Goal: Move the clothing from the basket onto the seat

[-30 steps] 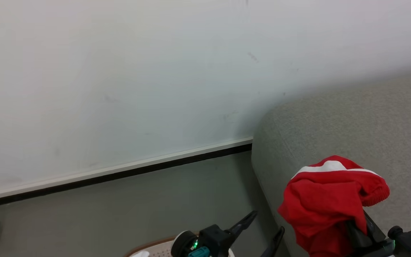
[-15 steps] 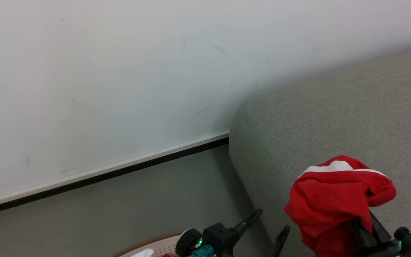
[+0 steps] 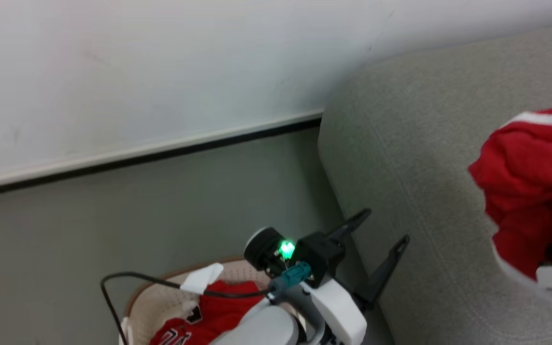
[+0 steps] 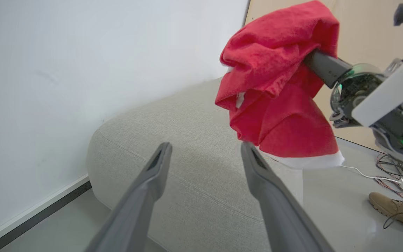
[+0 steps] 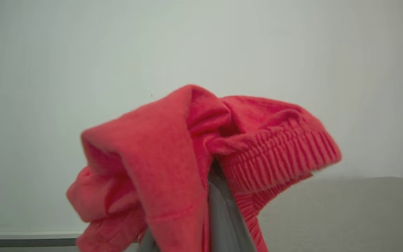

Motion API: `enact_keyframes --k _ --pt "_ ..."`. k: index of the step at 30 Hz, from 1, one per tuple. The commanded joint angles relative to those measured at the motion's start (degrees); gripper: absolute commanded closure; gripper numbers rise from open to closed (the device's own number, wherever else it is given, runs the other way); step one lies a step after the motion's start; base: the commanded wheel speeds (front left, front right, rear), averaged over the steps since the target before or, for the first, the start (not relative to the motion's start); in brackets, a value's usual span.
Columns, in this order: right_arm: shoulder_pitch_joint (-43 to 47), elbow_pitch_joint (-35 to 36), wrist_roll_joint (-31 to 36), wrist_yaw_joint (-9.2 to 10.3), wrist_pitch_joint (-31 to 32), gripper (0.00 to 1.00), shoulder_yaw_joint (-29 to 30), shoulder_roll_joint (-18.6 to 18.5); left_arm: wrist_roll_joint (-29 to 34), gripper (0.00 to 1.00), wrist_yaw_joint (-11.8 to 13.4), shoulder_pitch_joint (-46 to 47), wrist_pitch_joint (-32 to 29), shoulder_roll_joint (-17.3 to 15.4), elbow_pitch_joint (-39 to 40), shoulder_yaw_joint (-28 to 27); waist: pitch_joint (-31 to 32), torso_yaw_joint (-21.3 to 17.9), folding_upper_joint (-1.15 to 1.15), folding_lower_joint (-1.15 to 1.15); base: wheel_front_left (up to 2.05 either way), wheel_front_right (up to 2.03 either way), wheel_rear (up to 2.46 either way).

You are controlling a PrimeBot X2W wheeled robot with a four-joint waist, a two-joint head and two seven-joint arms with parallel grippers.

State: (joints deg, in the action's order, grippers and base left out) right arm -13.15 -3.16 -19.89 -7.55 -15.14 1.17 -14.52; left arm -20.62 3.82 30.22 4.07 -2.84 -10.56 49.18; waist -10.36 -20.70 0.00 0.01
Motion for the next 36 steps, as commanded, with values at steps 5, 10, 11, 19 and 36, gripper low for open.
enact_keyframes --k 5,10,11,19,36 --pt "-11.21 -2.52 -1.02 0.12 0.0 1.0 5.11 -2.19 2.54 0.0 -0.42 7.44 -1.45 -0.41 -0.04 -0.58 -16.86 5.74 0.0 -0.01 0.0 0.0 0.0" --pt "-21.91 -9.61 -1.81 0.12 0.0 1.0 8.59 -7.54 4.04 0.0 -0.17 12.82 -1.39 -0.28 -0.19 -0.42 -23.25 8.28 0.0 -0.01 0.0 0.0 0.0" --pt "-24.31 -11.5 -1.6 0.12 -0.02 1.0 9.24 -8.81 4.17 0.0 0.15 13.65 -1.22 -0.27 -0.21 -0.45 -24.19 8.66 0.0 -0.01 0.0 0.0 0.0" --pt "-40.85 -28.95 -4.25 0.13 -0.01 1.0 12.05 -18.51 3.23 0.0 2.4 17.57 0.49 -0.17 0.61 0.27 -30.08 12.41 0.0 -0.01 0.0 0.0 0.0" --pt "-50.5 -55.46 -2.42 0.12 -0.01 0.62 16.56 -17.19 1.96 0.0 7.33 14.46 2.86 -0.49 2.05 -0.97 -33.16 15.92 0.0 -0.01 0.0 0.0 0.0"
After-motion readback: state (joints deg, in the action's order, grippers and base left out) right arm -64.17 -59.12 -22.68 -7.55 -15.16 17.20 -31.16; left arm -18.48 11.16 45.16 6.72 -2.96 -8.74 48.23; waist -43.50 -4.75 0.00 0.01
